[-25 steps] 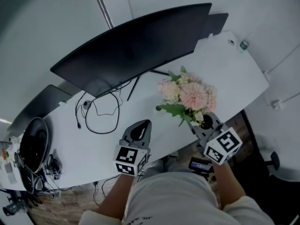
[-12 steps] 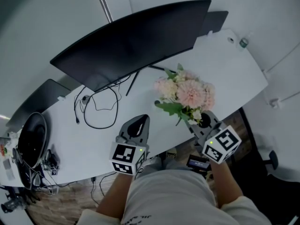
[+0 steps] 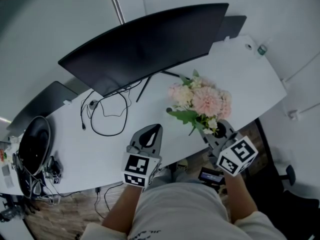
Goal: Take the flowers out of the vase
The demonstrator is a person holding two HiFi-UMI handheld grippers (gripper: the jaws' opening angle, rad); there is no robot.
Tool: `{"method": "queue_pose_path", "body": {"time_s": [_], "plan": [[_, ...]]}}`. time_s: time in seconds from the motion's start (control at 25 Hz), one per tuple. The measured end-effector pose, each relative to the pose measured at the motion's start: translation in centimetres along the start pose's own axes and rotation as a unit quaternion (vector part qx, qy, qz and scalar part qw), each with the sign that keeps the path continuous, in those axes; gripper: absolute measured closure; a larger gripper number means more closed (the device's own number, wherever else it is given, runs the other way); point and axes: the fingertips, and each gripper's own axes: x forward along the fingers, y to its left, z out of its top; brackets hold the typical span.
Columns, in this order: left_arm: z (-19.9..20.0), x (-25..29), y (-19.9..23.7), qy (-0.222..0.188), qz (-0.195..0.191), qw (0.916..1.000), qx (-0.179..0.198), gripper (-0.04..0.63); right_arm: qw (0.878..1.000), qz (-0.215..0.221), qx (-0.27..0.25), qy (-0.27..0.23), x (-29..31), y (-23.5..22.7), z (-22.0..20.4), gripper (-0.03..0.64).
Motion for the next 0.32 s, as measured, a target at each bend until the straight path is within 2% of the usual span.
{"method": "queue_pose_path", "body": {"time_s": [0.32], "plan": [[-0.16,0.06,-0.22,0.003,0.000,0.9999,0.016,0.592,1.000,-0.002,0.003,-0.003,-0.20,-0.31,0.07,0.565]]}}
